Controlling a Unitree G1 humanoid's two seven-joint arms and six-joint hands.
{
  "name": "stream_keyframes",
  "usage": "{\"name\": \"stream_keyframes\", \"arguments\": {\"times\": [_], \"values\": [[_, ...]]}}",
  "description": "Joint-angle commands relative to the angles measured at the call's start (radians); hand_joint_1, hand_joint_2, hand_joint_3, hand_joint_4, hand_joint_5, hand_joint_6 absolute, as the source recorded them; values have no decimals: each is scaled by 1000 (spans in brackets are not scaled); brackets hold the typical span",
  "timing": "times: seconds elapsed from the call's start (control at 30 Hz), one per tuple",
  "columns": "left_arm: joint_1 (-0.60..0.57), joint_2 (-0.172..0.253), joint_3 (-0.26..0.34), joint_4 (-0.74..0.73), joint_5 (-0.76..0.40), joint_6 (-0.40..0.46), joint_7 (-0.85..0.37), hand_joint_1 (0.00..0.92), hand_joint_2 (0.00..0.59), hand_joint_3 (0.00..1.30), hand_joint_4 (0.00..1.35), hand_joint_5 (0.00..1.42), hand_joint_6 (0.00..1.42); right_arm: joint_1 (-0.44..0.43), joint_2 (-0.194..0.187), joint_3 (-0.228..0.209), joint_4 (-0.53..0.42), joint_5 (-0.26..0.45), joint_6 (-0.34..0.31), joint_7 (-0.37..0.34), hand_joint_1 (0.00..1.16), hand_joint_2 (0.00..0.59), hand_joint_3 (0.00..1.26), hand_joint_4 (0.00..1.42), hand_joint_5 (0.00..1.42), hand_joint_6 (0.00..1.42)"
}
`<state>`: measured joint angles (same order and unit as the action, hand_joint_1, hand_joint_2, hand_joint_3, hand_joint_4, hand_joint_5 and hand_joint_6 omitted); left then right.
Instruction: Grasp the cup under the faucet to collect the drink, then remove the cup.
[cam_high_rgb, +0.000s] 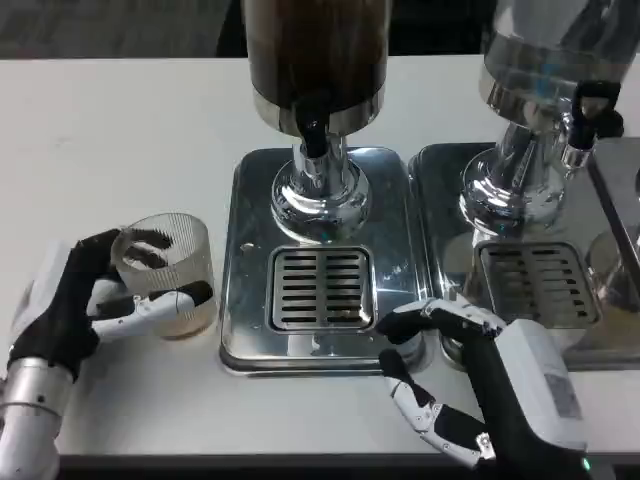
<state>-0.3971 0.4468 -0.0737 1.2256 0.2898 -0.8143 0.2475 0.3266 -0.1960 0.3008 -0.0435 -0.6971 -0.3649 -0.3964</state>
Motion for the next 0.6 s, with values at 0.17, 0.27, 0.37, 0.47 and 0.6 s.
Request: {"name": "stream_keyframes", "arguments": {"times": [0.17, 0.27, 0.37, 0.47, 0.6], "values": [[16, 9, 7, -30, 18, -49, 87, 796, 0, 714, 832, 1040, 1406, -12, 5, 3, 15, 25, -5, 8, 741, 407, 590, 565, 372, 306], [18, 21, 20, -62, 25, -94, 123, 798, 0, 717, 835, 1038, 1409, -15, 5, 4, 22, 34, -11, 8, 709, 413, 590, 565, 372, 306], [20, 27, 34, -88, 26, -125, 138, 802, 0, 718, 838, 1027, 1413, -16, 6, 4, 26, 38, -13, 5, 703, 411, 590, 565, 372, 306], [21, 30, 48, -133, 20, -172, 135, 803, 0, 718, 838, 1024, 1406, -15, 10, 4, 29, 41, -16, 0, 674, 417, 590, 565, 372, 292], [16, 22, 41, -174, 29, -199, 113, 803, 0, 718, 838, 1024, 1405, -16, 15, 4, 32, 43, -19, -4, 669, 417, 590, 565, 372, 289]]}}
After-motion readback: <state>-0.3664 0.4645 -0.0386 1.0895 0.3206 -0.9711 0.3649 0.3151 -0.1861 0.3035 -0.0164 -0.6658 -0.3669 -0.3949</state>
